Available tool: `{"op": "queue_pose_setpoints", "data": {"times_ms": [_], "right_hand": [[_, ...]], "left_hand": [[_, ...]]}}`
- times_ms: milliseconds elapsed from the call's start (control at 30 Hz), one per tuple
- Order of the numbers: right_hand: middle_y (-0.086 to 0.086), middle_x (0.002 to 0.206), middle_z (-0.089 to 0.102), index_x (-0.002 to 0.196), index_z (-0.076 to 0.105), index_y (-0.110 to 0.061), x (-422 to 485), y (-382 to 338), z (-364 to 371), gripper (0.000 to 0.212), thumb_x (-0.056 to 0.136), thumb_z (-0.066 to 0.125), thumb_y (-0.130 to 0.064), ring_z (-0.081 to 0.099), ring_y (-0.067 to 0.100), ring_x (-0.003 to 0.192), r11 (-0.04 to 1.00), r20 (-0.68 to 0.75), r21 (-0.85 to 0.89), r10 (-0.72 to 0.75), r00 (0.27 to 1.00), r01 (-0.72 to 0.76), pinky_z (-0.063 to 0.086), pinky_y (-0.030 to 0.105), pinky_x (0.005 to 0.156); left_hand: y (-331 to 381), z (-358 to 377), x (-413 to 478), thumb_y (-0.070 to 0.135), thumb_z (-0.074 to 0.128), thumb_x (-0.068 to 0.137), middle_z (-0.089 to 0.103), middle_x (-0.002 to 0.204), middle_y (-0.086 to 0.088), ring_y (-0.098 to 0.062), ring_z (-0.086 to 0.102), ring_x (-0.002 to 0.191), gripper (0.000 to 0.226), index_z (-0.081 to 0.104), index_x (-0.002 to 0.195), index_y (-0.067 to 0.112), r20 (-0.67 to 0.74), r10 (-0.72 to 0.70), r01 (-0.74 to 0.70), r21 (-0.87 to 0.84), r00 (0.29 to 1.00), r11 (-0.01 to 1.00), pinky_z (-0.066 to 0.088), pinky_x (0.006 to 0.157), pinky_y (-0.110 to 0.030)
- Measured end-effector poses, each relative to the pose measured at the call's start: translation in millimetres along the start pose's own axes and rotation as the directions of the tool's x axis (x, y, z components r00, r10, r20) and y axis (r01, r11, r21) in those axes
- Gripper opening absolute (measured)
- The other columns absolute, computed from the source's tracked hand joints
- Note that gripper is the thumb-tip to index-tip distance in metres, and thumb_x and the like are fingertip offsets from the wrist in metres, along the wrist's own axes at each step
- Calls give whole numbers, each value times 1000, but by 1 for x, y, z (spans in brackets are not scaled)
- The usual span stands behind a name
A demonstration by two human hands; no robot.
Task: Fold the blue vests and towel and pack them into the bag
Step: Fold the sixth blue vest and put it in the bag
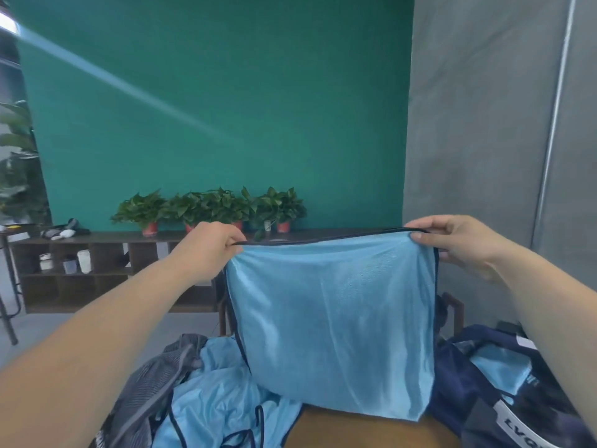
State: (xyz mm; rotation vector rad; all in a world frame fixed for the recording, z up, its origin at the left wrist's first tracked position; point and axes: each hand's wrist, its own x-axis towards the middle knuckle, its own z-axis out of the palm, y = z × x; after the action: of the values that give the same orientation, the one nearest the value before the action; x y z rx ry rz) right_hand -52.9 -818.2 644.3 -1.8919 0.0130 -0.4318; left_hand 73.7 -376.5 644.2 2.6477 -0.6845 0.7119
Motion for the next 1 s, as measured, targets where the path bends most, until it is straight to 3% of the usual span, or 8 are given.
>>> {"op": "queue_pose_setpoints", "data": {"times_ms": [100,233,367,467,567,700,867,1000], "right_hand": [[3,118,78,114,80,-20,-1,-3,-2,25,90,78,-17,69,22,120,1000,76,9,-15,997,14,48,46,113],[-4,101,81,100,83,-25,-3,-8,4,18,83,88,-20,74,19,108,968,-10,-239,-82,997,77,55,40,104],[-2,87,79,87,84,-29,-9,-16,11,21,71,97,-25,72,12,84,942,-159,-306,-195,968,140,54,27,85],[0,83,78,84,84,-28,-12,-18,10,23,67,99,-30,69,9,77,942,-190,-299,-217,958,153,53,24,78],[4,89,80,85,84,-23,-16,-24,9,23,67,95,-33,72,15,83,976,-171,-110,-207,963,190,62,35,81],[9,102,78,99,80,-11,-20,-35,6,37,71,86,-35,73,18,88,935,-159,252,-213,964,248,61,29,74],[11,120,76,122,74,-8,-26,-39,-9,33,93,71,-24,72,22,102,917,-76,333,-205,976,219,61,32,83],[9,118,77,117,78,-13,-25,-37,-11,29,88,77,-18,71,23,109,936,-102,279,-192,976,213,60,34,91]], "left_hand": [[-5,-8,4,25,73,99,76,109,3,-14,67,97,17,76,115,24,-23,-52,52,11,998,999,57,93,-34],[-7,-9,8,22,76,97,68,93,11,-10,63,87,12,74,109,23,-51,-100,99,-21,994,995,52,83,-31],[-9,-3,2,15,70,100,73,114,1,-16,64,98,23,74,122,20,18,-67,66,43,998,997,54,93,-33],[-12,-5,-3,19,69,101,75,116,-1,-15,63,96,22,75,122,19,27,-63,62,43,998,997,53,89,-31],[-11,-13,-4,27,66,104,73,109,0,-18,64,97,18,75,115,18,2,-70,70,-42,998,997,51,86,-32],[-3,-30,0,28,59,107,70,93,-1,-26,64,86,17,70,101,17,-70,-86,66,-251,994,966,49,76,-37],[-1,-42,1,16,64,104,66,99,10,-14,62,92,10,67,108,24,-78,-70,49,-246,995,968,50,89,-34],[0,-44,-1,13,68,101,68,96,10,-11,61,85,13,71,106,25,-113,-56,34,-193,992,981,50,84,-31]]}}
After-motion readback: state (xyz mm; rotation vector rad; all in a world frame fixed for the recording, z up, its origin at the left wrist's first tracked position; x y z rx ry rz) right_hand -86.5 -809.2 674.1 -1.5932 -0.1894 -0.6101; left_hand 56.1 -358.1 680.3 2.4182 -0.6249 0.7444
